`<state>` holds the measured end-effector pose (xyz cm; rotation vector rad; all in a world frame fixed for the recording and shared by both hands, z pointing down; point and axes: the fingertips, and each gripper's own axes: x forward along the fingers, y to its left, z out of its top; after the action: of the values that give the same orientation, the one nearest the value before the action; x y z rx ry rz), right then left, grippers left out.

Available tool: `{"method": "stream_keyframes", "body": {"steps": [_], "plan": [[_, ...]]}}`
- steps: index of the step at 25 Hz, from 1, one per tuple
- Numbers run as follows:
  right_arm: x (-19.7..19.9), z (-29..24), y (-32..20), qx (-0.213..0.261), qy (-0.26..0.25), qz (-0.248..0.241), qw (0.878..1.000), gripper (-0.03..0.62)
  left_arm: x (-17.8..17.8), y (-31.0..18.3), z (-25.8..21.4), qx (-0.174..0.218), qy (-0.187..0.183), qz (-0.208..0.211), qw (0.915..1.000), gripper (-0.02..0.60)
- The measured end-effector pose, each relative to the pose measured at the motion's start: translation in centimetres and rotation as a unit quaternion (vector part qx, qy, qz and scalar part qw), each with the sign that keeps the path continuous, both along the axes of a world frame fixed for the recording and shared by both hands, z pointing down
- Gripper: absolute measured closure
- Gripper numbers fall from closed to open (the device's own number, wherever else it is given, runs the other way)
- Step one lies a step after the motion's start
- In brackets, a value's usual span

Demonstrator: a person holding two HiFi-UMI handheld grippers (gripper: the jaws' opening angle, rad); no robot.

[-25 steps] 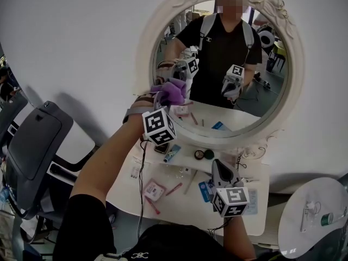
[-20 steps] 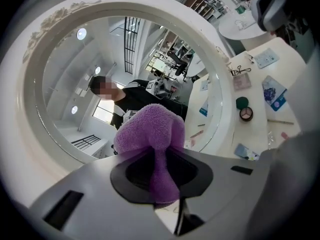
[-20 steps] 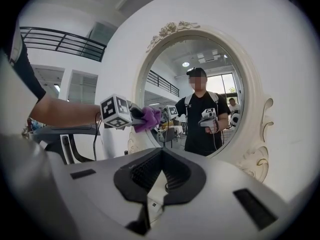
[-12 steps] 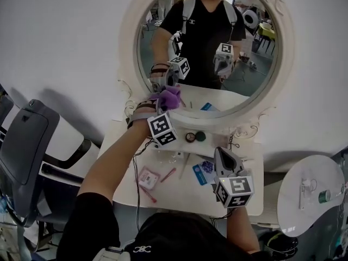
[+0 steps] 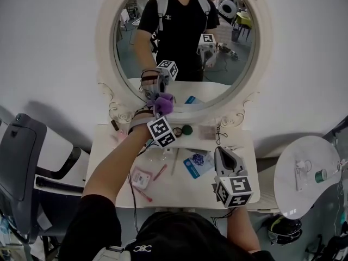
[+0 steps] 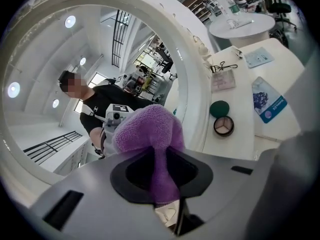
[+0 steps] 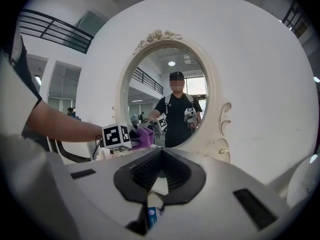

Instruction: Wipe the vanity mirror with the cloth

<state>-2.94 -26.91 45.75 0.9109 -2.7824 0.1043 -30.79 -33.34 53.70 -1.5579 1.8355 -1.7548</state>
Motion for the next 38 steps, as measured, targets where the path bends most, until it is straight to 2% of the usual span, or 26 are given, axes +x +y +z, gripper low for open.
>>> {"method": "stream_keyframes", "body": {"steps": [4,8,13,18,21,25,28,31,38], "plan": [[0.5,0.1,0.4,0.0,-0.001,0.005,1.0,0.583,0.8,-0.1,0.0,-0.022,0.012,0.014,0.9996,0.506],[0.6,0.3,0.4,-0.007,-0.009,0.006,1.0,0.583,2.7,1.1,-2.3,-0.016,-0.024,0.051,0.9983,0.506],[-0.9,0.4,1.0,-0.014,-0.025,-0.012,1.0,0.583,5.2,2.7,-9.1,0.04,-0.074,0.092,0.9922,0.506],[-2.5,-0.1,1.1,-0.012,-0.043,-0.034,0.998,0.583,6.1,2.8,-19.6,0.113,-0.124,0.099,0.9809,0.506],[-2.9,-0.5,0.7,-0.01,-0.051,-0.04,0.998,0.583,6.3,1.8,-26.6,0.161,-0.143,0.092,0.9721,0.506],[-1.8,-1.0,-0.3,-0.01,-0.061,-0.029,0.998,0.583,6.2,0.3,-35.7,0.236,-0.156,0.051,0.9578,0.506],[-0.5,-1.0,-1.7,-0.012,-0.068,-0.013,0.998,0.583,6.1,-1.0,-40.3,0.259,-0.172,0.037,0.9498,0.506],[0.7,-1.0,-3.0,-0.015,-0.073,0.001,0.997,0.583,5.7,-2.0,-43.0,0.261,-0.173,0.019,0.9494,0.506],[3.5,-0.5,-4.8,-0.014,-0.074,0.034,0.997,0.583,5.4,-3.2,-45.2,0.273,-0.141,0.009,0.9514,0.506]]}}
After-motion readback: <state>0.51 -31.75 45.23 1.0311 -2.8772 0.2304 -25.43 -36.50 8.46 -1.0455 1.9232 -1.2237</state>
